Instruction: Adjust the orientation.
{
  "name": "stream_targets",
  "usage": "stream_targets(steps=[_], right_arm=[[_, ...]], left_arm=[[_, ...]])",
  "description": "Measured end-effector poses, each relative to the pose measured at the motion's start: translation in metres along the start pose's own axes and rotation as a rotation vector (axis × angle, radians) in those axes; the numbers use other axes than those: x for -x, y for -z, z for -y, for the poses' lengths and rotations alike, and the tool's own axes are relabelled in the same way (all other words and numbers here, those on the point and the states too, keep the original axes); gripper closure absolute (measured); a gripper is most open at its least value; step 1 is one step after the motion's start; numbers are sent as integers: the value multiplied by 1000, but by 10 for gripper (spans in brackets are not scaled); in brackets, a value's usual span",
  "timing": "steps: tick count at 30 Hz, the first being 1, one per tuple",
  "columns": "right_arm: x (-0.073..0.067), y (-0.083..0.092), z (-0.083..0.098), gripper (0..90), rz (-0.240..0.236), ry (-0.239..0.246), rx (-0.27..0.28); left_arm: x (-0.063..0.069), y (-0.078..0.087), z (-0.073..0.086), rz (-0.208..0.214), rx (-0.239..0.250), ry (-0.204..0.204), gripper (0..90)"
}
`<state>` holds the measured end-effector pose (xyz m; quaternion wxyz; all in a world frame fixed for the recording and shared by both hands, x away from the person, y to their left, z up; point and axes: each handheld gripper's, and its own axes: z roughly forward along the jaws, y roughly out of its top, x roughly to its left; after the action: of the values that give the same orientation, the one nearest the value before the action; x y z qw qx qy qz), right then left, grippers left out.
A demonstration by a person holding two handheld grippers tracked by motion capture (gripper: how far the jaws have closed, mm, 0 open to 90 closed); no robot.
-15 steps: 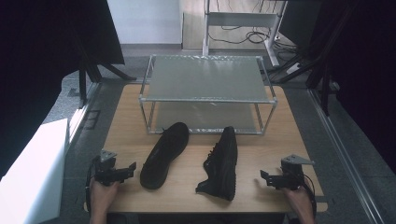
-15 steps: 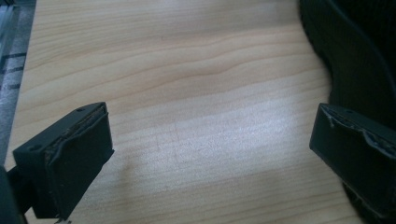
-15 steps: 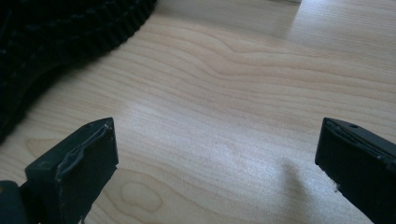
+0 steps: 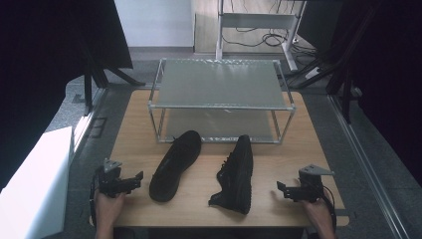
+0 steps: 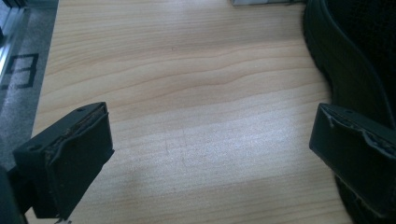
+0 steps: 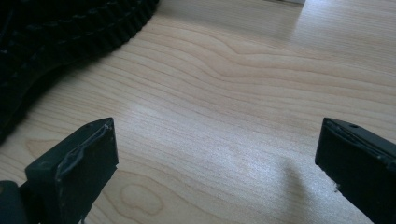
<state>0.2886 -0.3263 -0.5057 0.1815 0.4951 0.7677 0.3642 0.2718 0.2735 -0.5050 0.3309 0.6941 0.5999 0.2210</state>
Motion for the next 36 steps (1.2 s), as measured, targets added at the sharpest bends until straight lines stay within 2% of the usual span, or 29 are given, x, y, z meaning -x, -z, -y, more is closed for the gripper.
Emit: stream_targets(steps=[10, 17, 24, 30, 36], right_arm=[[-2, -3, 0, 0, 4, 11, -13], [-2, -3, 0, 0, 5, 6, -12], [-3, -4, 0, 0, 2, 14, -17], [-3, -5, 0, 0, -1, 15, -17], [-4, -5, -1, 0, -4, 17, -17]], left_arm=[[8, -2, -2, 3, -49, -53, 0], [11, -4, -2, 11, -61, -69, 0], [21, -8, -2, 24, -91, -110, 0], [22, -7, -2, 33, -82, -114, 6], [30, -6, -2, 52, -90, -148, 9]])
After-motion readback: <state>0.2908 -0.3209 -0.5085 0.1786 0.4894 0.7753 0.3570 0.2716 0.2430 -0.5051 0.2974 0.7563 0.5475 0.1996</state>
